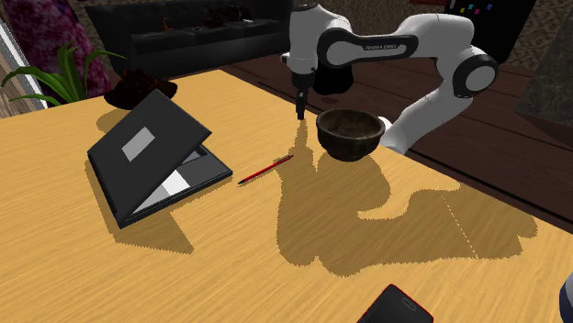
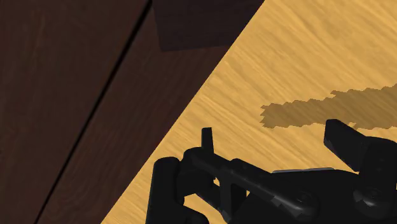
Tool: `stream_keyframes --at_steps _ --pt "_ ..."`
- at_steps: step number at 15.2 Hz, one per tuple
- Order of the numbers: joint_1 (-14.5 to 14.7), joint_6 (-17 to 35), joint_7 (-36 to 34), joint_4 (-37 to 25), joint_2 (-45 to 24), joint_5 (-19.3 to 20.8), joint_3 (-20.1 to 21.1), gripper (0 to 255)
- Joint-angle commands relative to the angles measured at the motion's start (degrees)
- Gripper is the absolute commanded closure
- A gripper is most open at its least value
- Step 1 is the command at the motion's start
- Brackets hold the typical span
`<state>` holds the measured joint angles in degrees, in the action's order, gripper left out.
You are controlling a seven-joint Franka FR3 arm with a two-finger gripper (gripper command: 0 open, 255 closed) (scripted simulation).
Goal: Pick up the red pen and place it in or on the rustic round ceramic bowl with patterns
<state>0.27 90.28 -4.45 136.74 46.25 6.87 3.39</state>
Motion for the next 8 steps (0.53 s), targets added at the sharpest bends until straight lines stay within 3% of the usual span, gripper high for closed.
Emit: stream_keyframes --at_steps 1,8 --pt "0.0 0.0 0.0 0.0 0.0 0.0 0.0 0" --pt "7.5 1.1 7.2 -6.3 -8.2 -4.9 2.9 0"
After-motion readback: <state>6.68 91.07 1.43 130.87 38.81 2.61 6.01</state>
